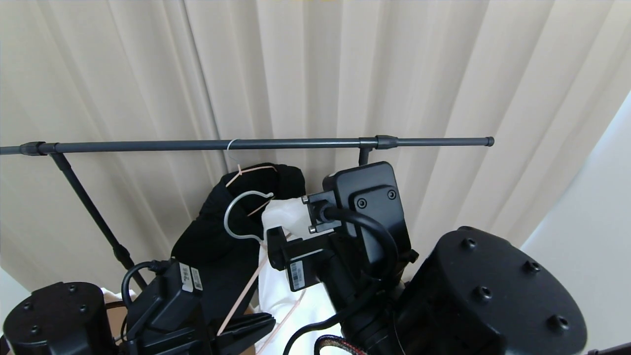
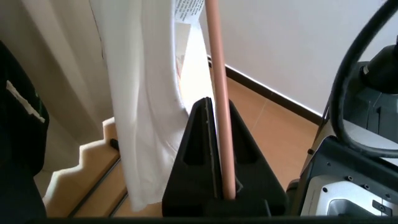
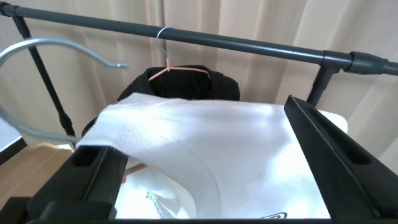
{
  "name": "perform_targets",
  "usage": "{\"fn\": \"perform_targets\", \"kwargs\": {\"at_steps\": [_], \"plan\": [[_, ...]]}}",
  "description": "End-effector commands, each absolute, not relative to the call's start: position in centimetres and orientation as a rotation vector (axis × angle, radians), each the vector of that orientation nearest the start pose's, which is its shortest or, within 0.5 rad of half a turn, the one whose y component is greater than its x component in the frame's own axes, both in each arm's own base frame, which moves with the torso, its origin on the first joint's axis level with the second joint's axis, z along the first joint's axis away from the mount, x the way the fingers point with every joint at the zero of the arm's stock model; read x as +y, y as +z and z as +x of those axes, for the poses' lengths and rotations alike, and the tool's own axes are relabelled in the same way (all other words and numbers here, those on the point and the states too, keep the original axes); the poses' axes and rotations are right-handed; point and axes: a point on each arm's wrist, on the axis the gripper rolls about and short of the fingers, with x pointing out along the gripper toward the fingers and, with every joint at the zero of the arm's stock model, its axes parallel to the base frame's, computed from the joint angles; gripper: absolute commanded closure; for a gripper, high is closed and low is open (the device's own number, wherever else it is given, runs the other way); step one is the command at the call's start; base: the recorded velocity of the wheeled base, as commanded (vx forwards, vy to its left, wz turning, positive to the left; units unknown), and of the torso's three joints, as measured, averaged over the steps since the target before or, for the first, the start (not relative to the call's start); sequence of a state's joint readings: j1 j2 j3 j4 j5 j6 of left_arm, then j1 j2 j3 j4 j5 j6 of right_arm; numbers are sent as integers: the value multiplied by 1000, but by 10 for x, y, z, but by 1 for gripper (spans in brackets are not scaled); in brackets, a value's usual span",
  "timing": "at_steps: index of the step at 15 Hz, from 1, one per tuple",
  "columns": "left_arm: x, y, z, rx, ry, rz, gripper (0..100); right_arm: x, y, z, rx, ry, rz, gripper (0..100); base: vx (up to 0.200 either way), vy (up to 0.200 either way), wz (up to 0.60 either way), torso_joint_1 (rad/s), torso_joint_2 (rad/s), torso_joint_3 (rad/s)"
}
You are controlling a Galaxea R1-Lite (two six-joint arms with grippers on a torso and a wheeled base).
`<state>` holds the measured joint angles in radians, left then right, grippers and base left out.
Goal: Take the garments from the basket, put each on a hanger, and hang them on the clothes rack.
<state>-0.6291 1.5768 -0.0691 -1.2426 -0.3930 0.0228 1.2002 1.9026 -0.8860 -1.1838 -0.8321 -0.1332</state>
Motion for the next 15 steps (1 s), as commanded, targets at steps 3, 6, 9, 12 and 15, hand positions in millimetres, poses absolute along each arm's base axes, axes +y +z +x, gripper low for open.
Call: {"fn": "perform_targets", "kwargs": {"at_steps": [3, 6, 9, 12, 15], "plan": [[-117, 104, 140, 249, -1039, 54, 100, 317, 191, 146, -113, 345, 12, 0, 0, 0, 0, 0, 0, 0], [-117, 105, 140, 229, -1042, 51, 100, 320, 185, 148, -104, 344, -3, 0, 0, 0, 0, 0, 0, 0], [-117, 107, 140, 216, -1040, 47, 100, 322, 180, 150, -95, 343, -17, 0, 0, 0, 0, 0, 0, 0], [-116, 108, 140, 200, -1033, 39, 100, 320, 179, 152, -95, 336, -19, 0, 0, 0, 0, 0, 0, 0], [-116, 108, 141, 194, -1017, 41, 100, 319, 178, 153, -91, 331, -26, 0, 0, 0, 0, 0, 0, 0]]}}
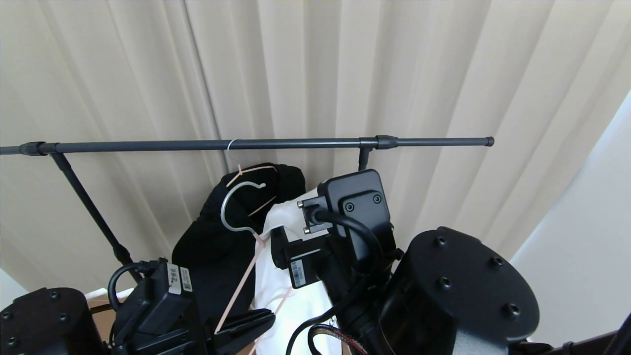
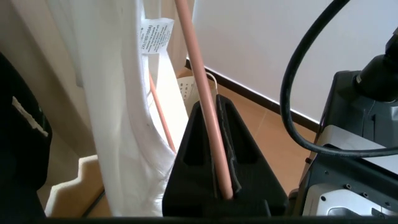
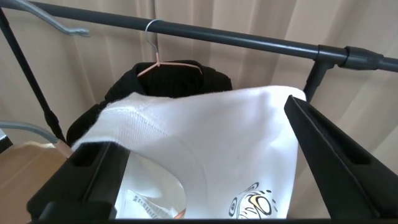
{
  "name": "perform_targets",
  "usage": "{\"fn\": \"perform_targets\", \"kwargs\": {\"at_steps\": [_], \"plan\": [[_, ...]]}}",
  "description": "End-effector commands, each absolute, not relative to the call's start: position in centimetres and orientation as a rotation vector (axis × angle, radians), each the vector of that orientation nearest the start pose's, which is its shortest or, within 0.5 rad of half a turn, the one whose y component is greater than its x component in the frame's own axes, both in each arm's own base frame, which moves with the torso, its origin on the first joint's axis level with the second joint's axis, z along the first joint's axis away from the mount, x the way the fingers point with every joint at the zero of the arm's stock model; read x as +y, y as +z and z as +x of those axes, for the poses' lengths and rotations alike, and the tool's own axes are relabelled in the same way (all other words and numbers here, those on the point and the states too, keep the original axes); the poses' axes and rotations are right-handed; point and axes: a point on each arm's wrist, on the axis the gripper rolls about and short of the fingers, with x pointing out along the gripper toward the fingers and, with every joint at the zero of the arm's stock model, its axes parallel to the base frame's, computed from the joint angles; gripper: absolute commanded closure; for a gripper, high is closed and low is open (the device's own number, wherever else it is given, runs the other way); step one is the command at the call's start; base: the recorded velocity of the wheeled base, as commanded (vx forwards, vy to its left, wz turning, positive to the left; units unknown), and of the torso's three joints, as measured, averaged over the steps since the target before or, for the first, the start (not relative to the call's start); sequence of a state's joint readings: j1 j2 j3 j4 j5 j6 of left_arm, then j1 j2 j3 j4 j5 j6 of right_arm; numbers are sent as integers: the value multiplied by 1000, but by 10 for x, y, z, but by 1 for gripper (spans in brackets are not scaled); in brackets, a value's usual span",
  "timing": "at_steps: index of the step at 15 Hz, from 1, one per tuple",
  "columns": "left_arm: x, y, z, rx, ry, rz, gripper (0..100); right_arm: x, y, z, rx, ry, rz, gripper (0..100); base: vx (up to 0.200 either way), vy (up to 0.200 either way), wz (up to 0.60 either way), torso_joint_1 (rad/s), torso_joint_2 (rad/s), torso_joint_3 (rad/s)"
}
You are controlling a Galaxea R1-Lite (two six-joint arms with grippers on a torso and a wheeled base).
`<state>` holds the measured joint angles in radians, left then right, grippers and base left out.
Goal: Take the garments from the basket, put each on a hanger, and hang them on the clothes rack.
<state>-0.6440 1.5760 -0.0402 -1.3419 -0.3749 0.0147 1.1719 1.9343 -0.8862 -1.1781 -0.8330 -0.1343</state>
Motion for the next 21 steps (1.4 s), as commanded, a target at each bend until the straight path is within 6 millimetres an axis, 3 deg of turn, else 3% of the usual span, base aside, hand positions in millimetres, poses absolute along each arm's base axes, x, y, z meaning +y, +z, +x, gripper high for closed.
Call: {"fn": "perform_targets", "kwargs": {"at_steps": [1, 21], "plan": [[-116, 108, 141, 194, -1014, 41, 100, 319, 178, 153, -91, 331, -32, 0, 0, 0, 0, 0, 0, 0], [-113, 110, 145, 178, -967, 48, 100, 310, 178, 149, -90, 332, -62, 0, 0, 0, 0, 0, 0, 0]]}}
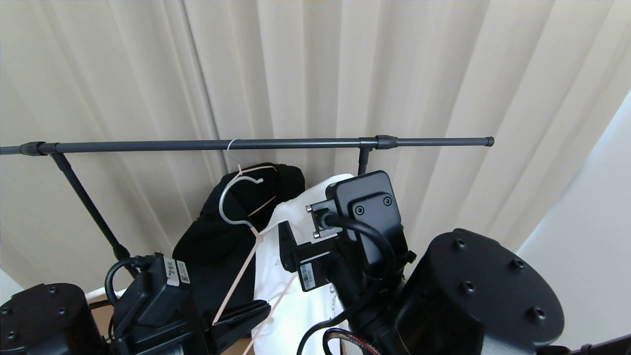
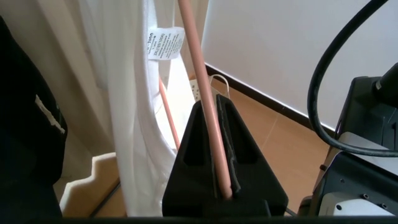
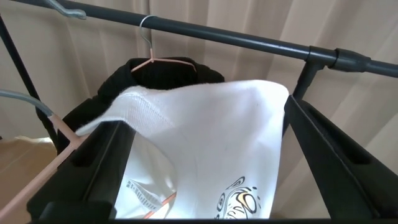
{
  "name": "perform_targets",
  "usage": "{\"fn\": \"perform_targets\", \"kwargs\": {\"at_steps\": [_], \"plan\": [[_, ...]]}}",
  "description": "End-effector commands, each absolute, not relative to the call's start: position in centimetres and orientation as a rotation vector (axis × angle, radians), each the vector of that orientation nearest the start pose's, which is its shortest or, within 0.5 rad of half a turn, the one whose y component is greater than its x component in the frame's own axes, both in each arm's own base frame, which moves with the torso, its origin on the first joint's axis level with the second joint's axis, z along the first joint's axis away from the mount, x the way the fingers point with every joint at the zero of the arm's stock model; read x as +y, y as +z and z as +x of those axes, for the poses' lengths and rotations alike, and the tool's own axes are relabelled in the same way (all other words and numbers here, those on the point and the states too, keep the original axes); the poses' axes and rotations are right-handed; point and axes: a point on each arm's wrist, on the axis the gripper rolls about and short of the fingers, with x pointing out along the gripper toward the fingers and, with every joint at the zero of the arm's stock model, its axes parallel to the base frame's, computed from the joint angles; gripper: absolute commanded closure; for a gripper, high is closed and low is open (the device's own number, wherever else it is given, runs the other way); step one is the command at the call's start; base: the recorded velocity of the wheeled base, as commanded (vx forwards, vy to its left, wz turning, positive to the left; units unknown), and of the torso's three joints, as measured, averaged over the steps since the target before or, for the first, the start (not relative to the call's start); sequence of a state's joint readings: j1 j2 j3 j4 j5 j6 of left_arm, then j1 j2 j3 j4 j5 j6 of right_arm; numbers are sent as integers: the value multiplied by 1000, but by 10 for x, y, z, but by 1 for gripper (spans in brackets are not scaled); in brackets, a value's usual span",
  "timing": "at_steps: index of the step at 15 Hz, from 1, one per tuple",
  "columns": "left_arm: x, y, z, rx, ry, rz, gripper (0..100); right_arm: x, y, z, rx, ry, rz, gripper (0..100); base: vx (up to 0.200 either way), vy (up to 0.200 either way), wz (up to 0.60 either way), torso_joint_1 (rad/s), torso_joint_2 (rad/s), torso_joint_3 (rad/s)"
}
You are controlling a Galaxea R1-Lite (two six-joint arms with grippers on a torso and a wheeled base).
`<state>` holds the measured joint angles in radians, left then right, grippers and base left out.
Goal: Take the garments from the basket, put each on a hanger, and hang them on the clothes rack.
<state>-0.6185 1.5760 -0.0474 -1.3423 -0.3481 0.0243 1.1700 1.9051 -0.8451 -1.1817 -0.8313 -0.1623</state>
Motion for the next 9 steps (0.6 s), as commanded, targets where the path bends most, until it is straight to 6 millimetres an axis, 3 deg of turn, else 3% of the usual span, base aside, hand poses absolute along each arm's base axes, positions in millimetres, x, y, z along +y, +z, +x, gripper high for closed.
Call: {"fn": "perform_targets", "kwargs": {"at_steps": [1, 9], "plan": [[-113, 110, 145, 176, -967, 48, 100, 310, 178, 149, -89, 332, -65, 0, 0, 0, 0, 0, 0, 0], [-112, 112, 144, 146, -966, 45, 100, 303, 165, 146, -69, 345, -140, 0, 0, 0, 0, 0, 0, 0]]}}
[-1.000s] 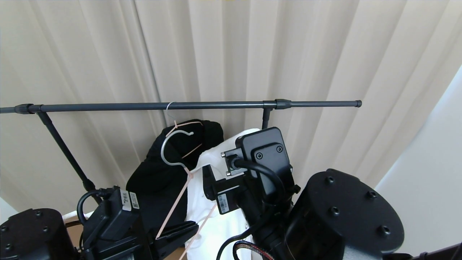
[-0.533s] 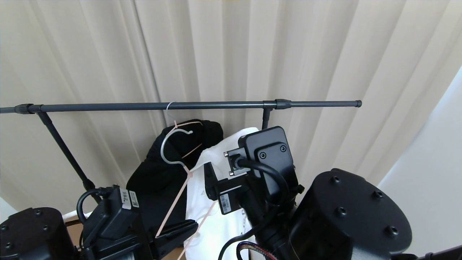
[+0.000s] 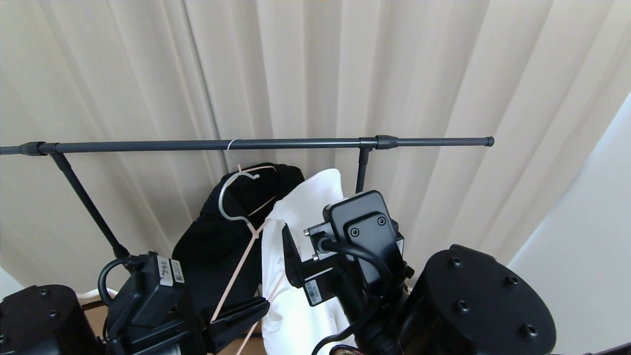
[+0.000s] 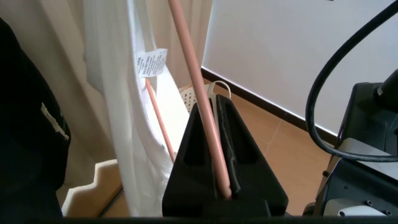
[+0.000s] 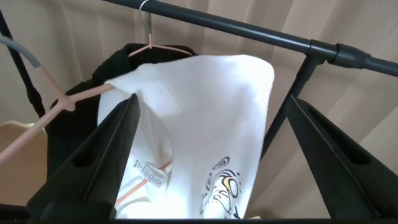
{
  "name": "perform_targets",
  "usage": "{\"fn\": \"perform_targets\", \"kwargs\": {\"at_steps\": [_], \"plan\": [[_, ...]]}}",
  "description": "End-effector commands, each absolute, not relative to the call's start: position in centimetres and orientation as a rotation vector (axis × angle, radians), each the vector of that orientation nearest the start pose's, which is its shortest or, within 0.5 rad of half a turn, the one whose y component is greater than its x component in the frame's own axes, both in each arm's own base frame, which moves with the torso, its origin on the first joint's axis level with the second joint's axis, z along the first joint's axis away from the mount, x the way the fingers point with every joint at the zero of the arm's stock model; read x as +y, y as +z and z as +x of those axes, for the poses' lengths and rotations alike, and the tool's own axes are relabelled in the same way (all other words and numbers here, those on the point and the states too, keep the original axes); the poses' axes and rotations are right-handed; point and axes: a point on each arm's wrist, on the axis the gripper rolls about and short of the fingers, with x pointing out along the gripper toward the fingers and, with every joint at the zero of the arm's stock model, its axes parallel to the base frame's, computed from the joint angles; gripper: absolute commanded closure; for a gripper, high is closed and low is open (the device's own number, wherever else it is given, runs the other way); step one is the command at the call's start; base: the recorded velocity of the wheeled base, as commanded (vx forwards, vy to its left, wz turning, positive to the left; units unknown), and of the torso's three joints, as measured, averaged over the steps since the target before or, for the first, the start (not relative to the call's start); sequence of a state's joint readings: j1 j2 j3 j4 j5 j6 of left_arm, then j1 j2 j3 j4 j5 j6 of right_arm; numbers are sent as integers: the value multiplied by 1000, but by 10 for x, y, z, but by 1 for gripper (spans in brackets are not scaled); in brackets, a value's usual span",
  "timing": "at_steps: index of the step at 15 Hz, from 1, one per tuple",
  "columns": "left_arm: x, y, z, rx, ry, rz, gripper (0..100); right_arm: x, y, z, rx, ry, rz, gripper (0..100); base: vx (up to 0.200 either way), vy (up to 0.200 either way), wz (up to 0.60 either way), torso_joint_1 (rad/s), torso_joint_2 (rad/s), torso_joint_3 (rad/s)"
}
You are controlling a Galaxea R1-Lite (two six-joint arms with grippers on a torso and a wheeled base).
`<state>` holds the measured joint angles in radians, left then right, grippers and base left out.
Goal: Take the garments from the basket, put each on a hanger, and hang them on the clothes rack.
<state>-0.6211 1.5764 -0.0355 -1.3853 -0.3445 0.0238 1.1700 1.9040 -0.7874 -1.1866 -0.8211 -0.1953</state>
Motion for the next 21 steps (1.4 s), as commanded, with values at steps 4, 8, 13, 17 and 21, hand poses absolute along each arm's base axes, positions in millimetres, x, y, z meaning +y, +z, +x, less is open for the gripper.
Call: {"fn": "perform_targets", "kwargs": {"at_steps": [4, 8, 13, 17, 21], "plan": [[-111, 109, 139, 129, -981, 118, 100, 288, 169, 139, -82, 425, -183, 0, 0, 0, 0, 0, 0, 0], [-111, 107, 140, 97, -987, 201, 100, 263, 177, 150, -101, 436, -208, 0, 0, 0, 0, 0, 0, 0], [-108, 104, 140, 88, -984, 250, 100, 239, 182, 155, -117, 467, -252, 0, 0, 0, 0, 0, 0, 0], [-109, 103, 140, 88, -990, 260, 100, 212, 177, 162, -123, 521, -329, 0, 0, 0, 0, 0, 0, 0], [-111, 97, 143, 82, -1005, 335, 100, 180, 181, 172, -93, 604, -489, 0, 0, 0, 0, 0, 0, 0]]}}
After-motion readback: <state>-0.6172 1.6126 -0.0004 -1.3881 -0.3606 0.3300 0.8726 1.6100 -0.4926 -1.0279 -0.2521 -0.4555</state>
